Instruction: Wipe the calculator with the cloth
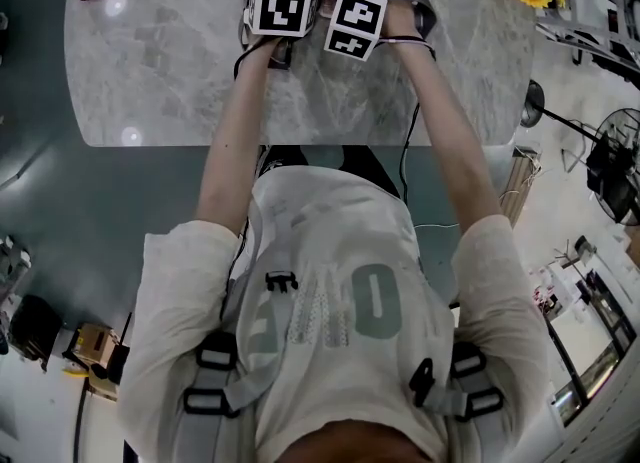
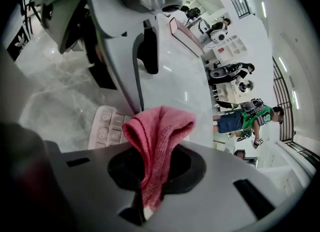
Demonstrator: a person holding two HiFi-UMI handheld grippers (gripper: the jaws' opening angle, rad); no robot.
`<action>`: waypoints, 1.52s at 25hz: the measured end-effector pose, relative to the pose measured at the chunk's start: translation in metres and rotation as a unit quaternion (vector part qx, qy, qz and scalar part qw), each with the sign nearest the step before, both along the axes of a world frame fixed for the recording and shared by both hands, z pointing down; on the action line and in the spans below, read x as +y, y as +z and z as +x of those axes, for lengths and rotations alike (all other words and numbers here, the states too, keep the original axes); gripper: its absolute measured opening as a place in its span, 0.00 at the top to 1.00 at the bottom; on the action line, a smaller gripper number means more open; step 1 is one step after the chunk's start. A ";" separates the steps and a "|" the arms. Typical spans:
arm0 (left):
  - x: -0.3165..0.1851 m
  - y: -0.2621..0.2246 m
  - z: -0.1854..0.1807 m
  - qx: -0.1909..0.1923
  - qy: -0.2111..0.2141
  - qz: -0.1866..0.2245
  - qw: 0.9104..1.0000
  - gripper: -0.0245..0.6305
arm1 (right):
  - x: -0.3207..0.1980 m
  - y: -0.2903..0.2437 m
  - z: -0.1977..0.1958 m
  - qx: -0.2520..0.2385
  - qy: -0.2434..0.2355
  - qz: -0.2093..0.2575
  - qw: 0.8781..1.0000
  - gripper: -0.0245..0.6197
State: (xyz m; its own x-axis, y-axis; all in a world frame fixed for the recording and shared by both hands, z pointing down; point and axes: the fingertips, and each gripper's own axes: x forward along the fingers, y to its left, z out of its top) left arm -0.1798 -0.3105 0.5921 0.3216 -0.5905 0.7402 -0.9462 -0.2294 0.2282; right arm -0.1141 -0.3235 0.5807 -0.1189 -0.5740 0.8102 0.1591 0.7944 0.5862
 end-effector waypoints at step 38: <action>0.002 -0.003 -0.002 -0.005 -0.006 -0.004 1.000 0.32 | 0.092 0.009 0.010 -0.028 0.005 -0.083 0.996 0.88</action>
State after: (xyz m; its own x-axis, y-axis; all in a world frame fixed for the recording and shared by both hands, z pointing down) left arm -0.1818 -0.3082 0.5896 0.3068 -0.5878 0.7486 -0.9512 -0.2167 0.2196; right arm -0.1041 -0.2317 0.5897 -0.1608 -0.4341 0.8864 0.1217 0.8825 0.4543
